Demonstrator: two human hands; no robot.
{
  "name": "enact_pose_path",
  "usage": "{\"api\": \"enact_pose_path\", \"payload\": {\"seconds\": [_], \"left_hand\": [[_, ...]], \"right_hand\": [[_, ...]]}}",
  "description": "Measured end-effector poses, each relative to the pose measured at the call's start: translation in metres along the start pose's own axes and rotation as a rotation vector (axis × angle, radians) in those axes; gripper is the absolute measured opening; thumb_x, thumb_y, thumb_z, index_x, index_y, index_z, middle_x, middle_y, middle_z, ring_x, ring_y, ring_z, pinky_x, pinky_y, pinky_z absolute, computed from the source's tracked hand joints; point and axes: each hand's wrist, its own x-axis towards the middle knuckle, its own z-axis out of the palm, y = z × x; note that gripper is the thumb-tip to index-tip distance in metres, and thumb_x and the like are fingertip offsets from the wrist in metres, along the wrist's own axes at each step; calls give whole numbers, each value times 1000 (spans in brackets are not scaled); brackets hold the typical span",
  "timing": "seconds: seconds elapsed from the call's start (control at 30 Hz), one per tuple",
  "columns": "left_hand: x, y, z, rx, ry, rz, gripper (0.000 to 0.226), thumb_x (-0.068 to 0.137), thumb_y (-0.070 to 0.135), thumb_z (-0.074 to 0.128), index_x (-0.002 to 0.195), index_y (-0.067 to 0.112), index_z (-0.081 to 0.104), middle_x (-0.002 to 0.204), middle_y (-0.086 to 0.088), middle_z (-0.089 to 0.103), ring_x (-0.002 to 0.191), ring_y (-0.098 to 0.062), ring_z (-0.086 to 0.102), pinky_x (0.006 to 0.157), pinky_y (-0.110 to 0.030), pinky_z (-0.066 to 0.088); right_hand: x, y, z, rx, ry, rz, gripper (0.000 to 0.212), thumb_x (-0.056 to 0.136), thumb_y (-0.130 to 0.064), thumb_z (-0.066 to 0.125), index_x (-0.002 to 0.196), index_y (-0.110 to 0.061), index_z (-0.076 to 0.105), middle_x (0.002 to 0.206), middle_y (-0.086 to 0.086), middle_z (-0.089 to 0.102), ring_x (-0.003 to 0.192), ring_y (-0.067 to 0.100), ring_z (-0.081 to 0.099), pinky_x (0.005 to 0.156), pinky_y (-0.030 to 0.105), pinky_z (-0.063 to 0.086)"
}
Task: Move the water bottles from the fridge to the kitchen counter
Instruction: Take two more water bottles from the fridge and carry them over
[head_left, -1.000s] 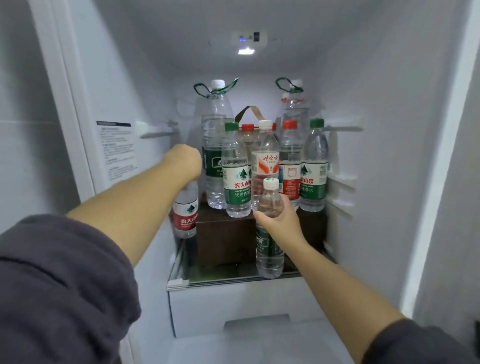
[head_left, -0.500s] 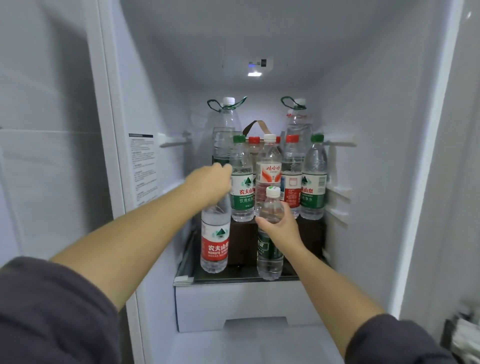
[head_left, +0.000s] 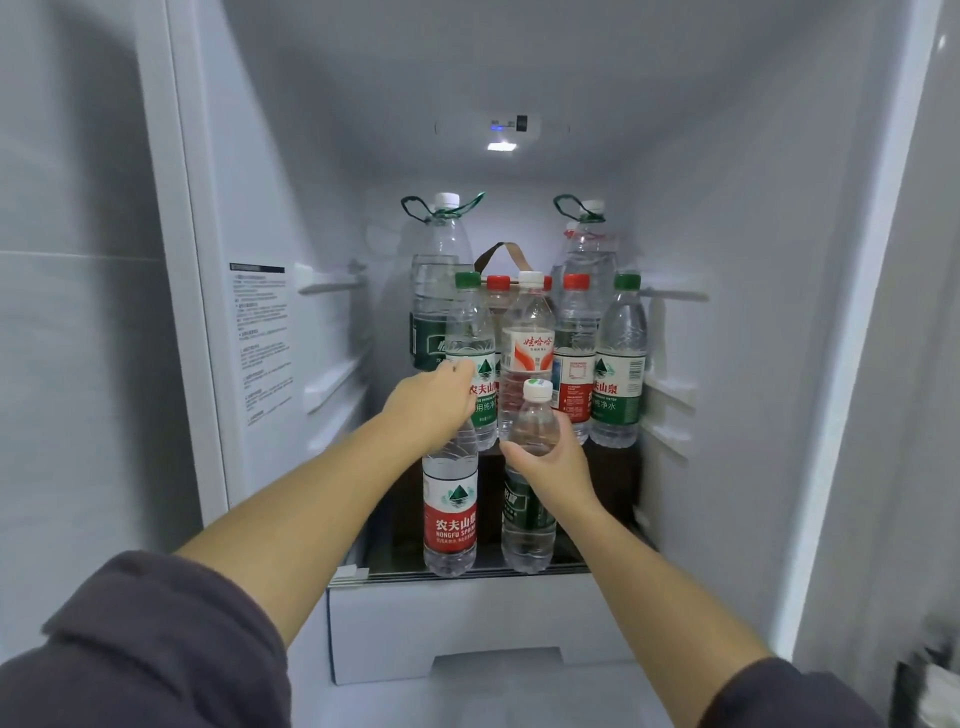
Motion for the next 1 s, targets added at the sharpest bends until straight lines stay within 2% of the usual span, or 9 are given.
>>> {"api": "enact_pose_path", "payload": {"seconds": [0.1, 0.17, 0.27, 0.37, 0.47, 0.63, 0.77, 0.87, 1.0], "left_hand": [[-9, 6, 13, -77, 100, -88, 42, 100, 43, 41, 127, 11, 34, 112, -7, 50, 76, -21, 52, 56, -33, 36], [-18, 13, 25, -207, 156, -168, 60, 96, 49, 47, 138, 12, 25, 124, -8, 45, 92, -24, 59, 58, -33, 41], [-38, 22, 44, -534, 223, -337, 85, 88, 52, 59, 148, 17, 10, 142, -9, 38, 119, -27, 52, 75, -40, 50], [-64, 32, 64, -780, 225, -500, 96, 82, 51, 68, 149, 19, 8, 152, -7, 30, 132, -27, 42, 87, -44, 48], [-82, 38, 89, -860, 164, -595, 95, 79, 46, 74, 147, 15, 16, 150, -6, 35, 129, -27, 46, 86, -42, 48], [-90, 45, 113, -1008, 135, -634, 83, 69, 37, 83, 131, 16, 33, 130, -4, 52, 106, -22, 58, 78, -39, 53], [-86, 48, 122, -1085, 144, -685, 72, 67, 32, 84, 122, 14, 42, 118, -4, 56, 91, -14, 52, 71, -30, 44], [-83, 47, 129, -1085, 156, -713, 68, 64, 34, 85, 118, 13, 48, 113, -5, 59, 95, -19, 58, 71, -31, 46], [-82, 44, 131, -1099, 141, -688, 64, 65, 33, 85, 116, 13, 51, 112, -6, 60, 99, -22, 60, 72, -30, 46]], "right_hand": [[-1, -1, -2, -13, -6, -20, 59, 78, -24, 80, 128, -31, 50, 115, -12, 65, 104, 4, 63, 92, 32, 54], [-3, -1, -1, -33, -11, -30, 60, 78, -26, 81, 129, -32, 49, 118, -11, 64, 108, 5, 62, 94, 33, 54], [-11, 5, 4, -103, 54, -41, 72, 69, -40, 82, 132, -36, 48, 130, -10, 55, 118, 8, 56, 100, 37, 51], [-33, 20, 7, -183, 120, -14, 84, 75, -30, 84, 146, -29, 38, 134, -8, 41, 121, 4, 44, 101, 26, 39], [-50, 42, 9, -230, 152, 28, 86, 75, -21, 84, 147, -23, 37, 131, -2, 42, 116, 5, 43, 101, 26, 38], [-47, 54, 13, -225, 150, 82, 83, 68, -20, 87, 137, -25, 41, 130, -1, 54, 121, 14, 54, 104, 39, 48], [-40, 54, 15, -144, 143, 120, 72, 72, -10, 82, 128, -28, 40, 117, -3, 61, 107, 12, 61, 91, 28, 50], [-39, 55, 17, -121, 155, 132, 62, 75, -11, 80, 120, -29, 42, 108, -7, 62, 99, 3, 61, 82, 21, 49], [-43, 51, 16, -110, 156, 127, 59, 77, -11, 79, 122, -26, 44, 100, -13, 62, 86, -5, 60, 64, 8, 45]]}}
